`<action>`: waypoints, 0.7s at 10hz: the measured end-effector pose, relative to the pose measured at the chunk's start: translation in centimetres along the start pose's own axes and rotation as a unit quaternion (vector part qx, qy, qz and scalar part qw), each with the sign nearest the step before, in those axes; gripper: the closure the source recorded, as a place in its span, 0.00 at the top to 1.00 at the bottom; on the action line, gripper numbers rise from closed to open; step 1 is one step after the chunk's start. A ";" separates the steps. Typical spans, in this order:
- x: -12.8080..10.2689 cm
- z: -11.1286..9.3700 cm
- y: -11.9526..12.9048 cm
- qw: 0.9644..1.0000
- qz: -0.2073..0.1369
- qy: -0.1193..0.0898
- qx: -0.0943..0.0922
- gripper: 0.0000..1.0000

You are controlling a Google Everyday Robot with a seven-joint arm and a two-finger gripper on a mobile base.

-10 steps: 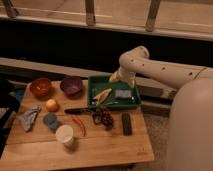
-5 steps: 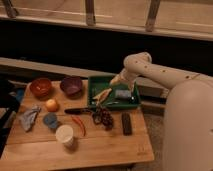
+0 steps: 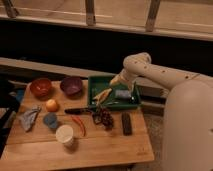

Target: Place sponge in table surface

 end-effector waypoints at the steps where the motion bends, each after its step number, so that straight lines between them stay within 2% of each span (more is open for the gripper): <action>1: -0.5 0.4 0.4 1.000 -0.003 -0.002 0.000 0.80; 3: -1.0 1.7 1.4 1.000 -0.016 0.002 0.004 0.80; 7: -1.3 4.2 0.2 0.999 -0.018 0.016 0.035 0.80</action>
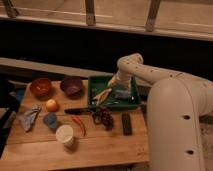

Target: Place sponge in table surface

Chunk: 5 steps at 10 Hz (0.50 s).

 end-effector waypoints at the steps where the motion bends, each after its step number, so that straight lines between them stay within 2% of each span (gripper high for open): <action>1: 0.0 0.2 -0.5 1.000 0.004 0.002 0.006 0.80; 3: -0.5 0.7 -1.7 1.000 0.014 0.005 0.019 0.80; 5: -0.7 1.4 -2.7 0.999 0.028 0.012 0.013 0.80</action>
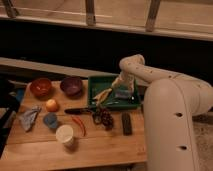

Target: Place sponge in table surface

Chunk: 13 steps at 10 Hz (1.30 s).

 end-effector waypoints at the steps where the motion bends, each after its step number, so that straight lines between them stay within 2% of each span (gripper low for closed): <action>1: -0.1 0.5 -0.9 1.000 0.013 0.005 -0.013 0.80; 2: -0.2 0.7 -1.3 0.999 0.022 0.007 -0.024 0.80; 5: -0.3 1.6 -2.9 0.996 0.055 0.018 -0.070 0.80; 8: -0.1 1.9 -3.4 0.992 0.068 0.029 -0.099 0.80; 10: 0.4 2.2 -2.9 0.992 0.060 0.038 -0.108 0.68; 13: 1.2 2.7 -1.2 0.991 0.042 0.052 -0.119 0.37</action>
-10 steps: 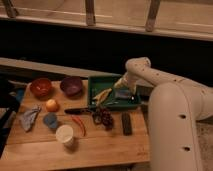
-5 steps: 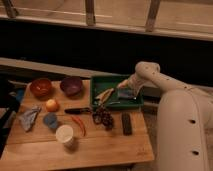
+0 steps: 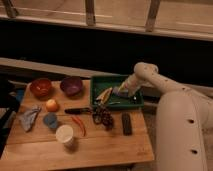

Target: Place sponge in table surface

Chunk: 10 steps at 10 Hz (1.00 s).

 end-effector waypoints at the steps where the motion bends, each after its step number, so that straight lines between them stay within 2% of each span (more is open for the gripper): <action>1: 0.1 0.2 0.2 1.000 -0.003 0.002 -0.001 0.28; 2: 0.3 0.2 0.2 1.000 -0.005 0.004 -0.002 0.16; 4: 0.4 0.2 0.3 1.000 -0.007 0.005 -0.002 0.01; 7: 0.4 -0.7 1.1 1.000 -0.020 0.000 0.001 0.00; 10: 0.5 -2.7 4.2 0.998 -0.059 -0.011 0.011 0.00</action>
